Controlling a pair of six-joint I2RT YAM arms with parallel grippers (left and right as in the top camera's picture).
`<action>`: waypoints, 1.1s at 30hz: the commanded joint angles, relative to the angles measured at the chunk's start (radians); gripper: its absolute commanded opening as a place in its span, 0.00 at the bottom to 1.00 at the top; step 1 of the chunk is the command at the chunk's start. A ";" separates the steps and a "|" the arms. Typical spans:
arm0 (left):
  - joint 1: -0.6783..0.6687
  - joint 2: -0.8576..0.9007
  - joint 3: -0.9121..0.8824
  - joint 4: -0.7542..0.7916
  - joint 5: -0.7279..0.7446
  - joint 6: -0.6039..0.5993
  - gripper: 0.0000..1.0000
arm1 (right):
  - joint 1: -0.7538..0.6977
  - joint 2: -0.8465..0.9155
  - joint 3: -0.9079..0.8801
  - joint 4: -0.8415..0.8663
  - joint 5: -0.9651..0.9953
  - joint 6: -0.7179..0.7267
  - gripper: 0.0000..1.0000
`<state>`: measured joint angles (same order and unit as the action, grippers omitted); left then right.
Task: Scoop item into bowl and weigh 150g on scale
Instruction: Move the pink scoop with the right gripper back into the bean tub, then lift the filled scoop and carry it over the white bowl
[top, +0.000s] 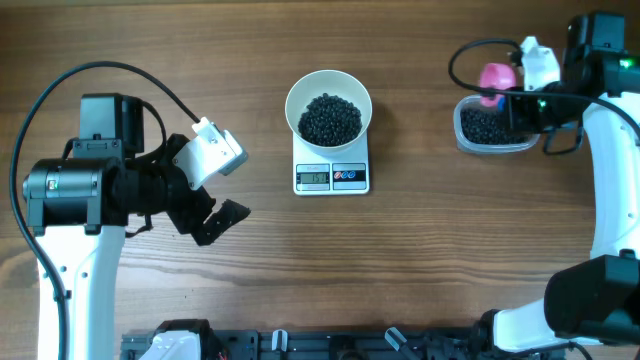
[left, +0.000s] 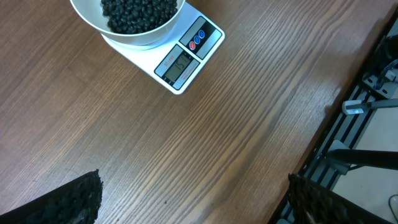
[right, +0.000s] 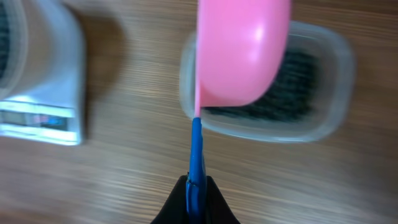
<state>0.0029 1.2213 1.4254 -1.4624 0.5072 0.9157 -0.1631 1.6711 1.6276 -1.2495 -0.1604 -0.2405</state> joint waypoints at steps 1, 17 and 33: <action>0.006 0.004 -0.002 0.000 0.019 0.020 1.00 | 0.020 -0.008 -0.039 0.013 0.272 -0.014 0.04; 0.006 0.004 -0.002 0.000 0.019 0.020 1.00 | 0.148 -0.037 0.044 0.247 -0.400 -0.056 0.04; 0.006 0.004 -0.002 0.000 0.019 0.020 1.00 | 0.612 0.220 0.033 0.258 0.142 -0.205 0.04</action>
<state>0.0029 1.2213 1.4254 -1.4620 0.5072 0.9157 0.4446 1.8469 1.6577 -1.0050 -0.0757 -0.4278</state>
